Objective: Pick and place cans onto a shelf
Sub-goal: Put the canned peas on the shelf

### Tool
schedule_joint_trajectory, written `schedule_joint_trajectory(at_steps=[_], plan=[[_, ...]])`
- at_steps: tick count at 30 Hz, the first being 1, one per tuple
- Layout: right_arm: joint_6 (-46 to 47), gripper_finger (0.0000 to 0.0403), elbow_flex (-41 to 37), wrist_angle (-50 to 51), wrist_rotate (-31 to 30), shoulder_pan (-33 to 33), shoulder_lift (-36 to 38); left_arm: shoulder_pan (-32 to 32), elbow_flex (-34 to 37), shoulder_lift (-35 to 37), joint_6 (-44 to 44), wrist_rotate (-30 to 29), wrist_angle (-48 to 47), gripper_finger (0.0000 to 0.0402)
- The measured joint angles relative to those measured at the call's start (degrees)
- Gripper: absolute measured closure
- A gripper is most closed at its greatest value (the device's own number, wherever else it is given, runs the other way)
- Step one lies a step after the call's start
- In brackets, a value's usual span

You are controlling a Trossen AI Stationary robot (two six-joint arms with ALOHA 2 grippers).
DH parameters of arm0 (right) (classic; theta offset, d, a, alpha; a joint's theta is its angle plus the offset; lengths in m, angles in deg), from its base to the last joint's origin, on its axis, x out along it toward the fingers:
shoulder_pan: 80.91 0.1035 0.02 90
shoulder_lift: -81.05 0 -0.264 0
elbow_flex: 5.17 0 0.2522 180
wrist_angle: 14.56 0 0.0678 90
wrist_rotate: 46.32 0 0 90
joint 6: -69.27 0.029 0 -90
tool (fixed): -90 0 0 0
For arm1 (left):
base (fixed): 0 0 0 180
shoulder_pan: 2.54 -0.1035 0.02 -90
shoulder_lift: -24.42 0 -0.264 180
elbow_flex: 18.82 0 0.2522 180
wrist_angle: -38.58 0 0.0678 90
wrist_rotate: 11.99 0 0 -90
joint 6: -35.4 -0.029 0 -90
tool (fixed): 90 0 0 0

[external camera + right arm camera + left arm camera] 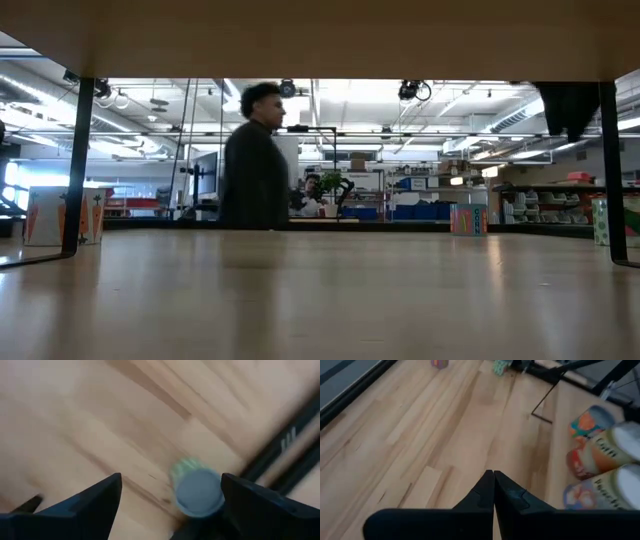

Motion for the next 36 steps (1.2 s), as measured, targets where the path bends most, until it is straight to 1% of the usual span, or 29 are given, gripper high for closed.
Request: schedule_joint_trajectory(at_steps=[3,5,7,9,12,15,19,23,26,28,30,33,36], plan=[[2.7,0.0055,-3.7,-0.4,2.3,-5.7,-1.2,0.0,1.9,0.0,0.0,-1.5,0.6,0.0392],[2.7,0.0055,-5.9,-0.8,4.5,-9.2,-2.5,0.0,3.1,0.0,0.0,-2.8,1.1,0.0392],[-0.5,0.0055,-7.3,-1.5,6.8,-12.3,-4.3,0.0,3.7,0.0,0.0,-3.1,1.3,0.0392],[-2.8,0.0055,-7.2,-3.2,7.3,-14.9,-6.4,0.0,4.0,0.0,-0.1,-3.1,1.1,0.0392],[-7.6,0.0054,-7.3,-2.0,7.0,-18.3,-10.2,0.0,4.1,0.0,-0.1,-3.1,1.3,0.0392],[-13.5,0.0055,-7.3,-2.0,9.5,-21.6,-14.8,0.0,4.1,0.0,-0.1,-3.1,1.3,0.0392],[-21.2,0.0055,-7.4,-0.8,10.8,-25.1,-21.1,0.0,4.1,0.0,-0.1,-3.1,1.5,0.0392],[-28.0,0.0055,-7.4,-0.6,15.6,-27.1,-25.9,0.0,4.1,0.0,-0.1,-3.1,1.5,0.0392],[-31.6,0.0055,-7.4,-0.6,16.9,-27.5,-29.1,0.0,4.1,0.0,-0.1,-3.1,1.5,0.0392],[-33.5,0.0055,-7.4,-0.5,19.0,-27.7,-31.1,0.0,4.1,0.0,-0.1,-3.1,1.7,0.0392],[-34.9,0.0055,-7.5,-0.6,19.7,-27.6,-33.2,0.0,4.1,0.0,-0.1,-3.1,2.1,0.0392],[-35.4,0.0056,-8.4,-0.5,19.2,-27.7,-36.1,0.0,4.1,0.0,-0.1,-3.1,2.2,0.0392],[-35.7,0.0062,-8.5,-0.7,21.1,-27.2,-37.2,0.0,4.1,0.0,-0.1,-3.1,2.2,0.0392]])
